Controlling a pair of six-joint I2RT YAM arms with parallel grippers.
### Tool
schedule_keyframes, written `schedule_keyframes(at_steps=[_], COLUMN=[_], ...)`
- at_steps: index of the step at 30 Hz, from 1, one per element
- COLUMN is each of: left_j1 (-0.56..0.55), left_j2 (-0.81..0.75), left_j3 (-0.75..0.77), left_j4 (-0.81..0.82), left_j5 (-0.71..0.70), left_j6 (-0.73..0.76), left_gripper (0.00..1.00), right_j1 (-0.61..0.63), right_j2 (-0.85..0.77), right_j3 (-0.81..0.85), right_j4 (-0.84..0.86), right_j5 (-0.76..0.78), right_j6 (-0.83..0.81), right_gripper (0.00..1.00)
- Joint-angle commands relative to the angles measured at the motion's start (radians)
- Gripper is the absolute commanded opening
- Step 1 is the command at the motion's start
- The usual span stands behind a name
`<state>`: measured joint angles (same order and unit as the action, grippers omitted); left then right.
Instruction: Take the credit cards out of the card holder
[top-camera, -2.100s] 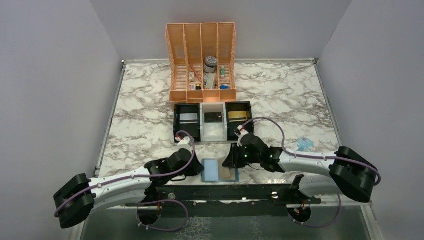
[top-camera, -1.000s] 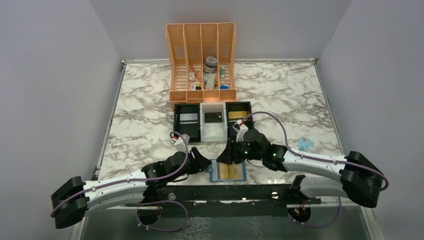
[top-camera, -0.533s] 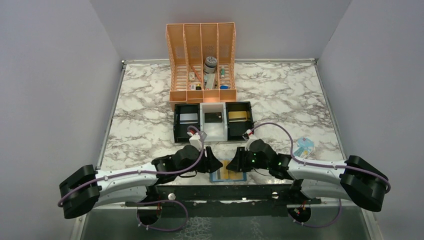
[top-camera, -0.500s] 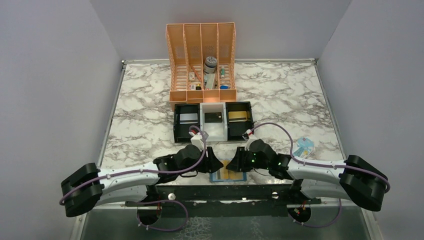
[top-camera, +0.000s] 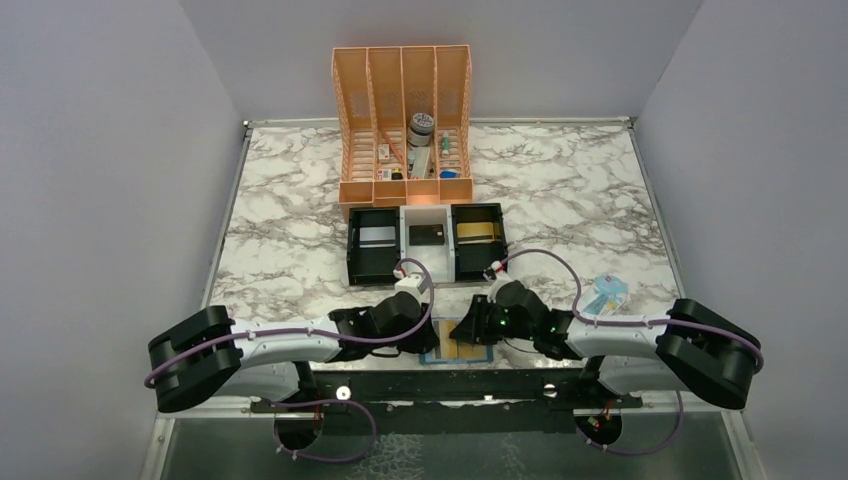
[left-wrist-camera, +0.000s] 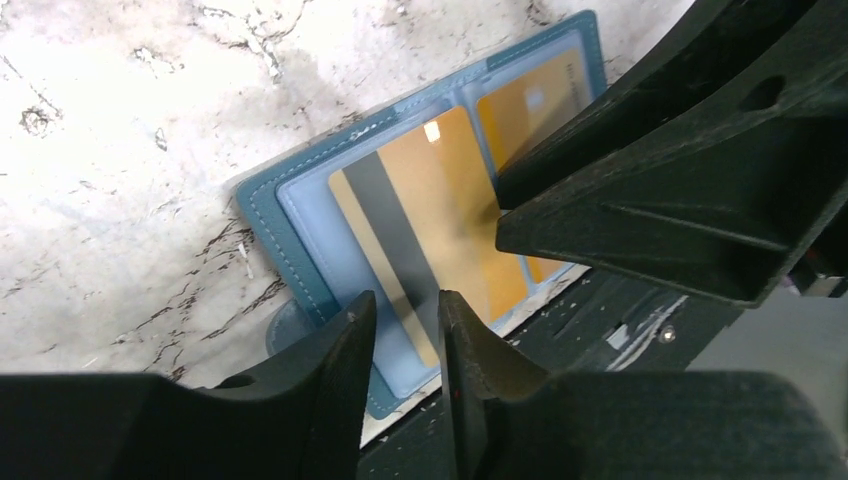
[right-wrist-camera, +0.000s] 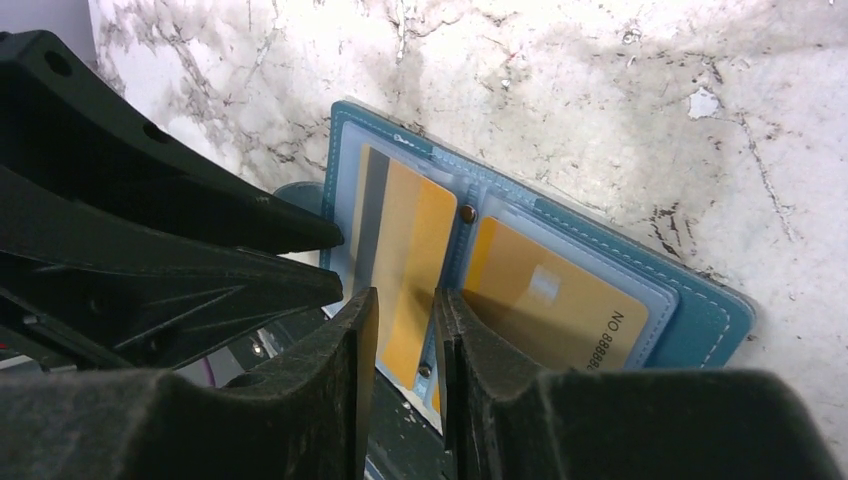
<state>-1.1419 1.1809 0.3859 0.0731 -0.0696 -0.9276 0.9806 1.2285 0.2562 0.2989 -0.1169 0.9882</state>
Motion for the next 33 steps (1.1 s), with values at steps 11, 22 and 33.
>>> schedule_keyframes(at_steps=[11,22,33], left_j1=[-0.042,-0.052,-0.053], left_j2=[0.048,0.031,0.024], left_j3=[0.035,0.031,0.020], left_j4=[-0.065,-0.067,-0.067], left_j5=[-0.075,-0.097,-0.111], left_j6=[0.015,0.008,-0.008], left_gripper=[0.19,0.16,0.14], right_j1=[0.003,-0.011,-0.042], right_j2=[0.071,0.138,0.219], right_j3=[-0.069,-0.110,-0.113], right_j4=[0.230,0.398,0.487], right_j5=[-0.027,-0.088,-0.182], right_j6=[0.057,0.119,0.141], right_gripper=[0.22,0.11,0.15])
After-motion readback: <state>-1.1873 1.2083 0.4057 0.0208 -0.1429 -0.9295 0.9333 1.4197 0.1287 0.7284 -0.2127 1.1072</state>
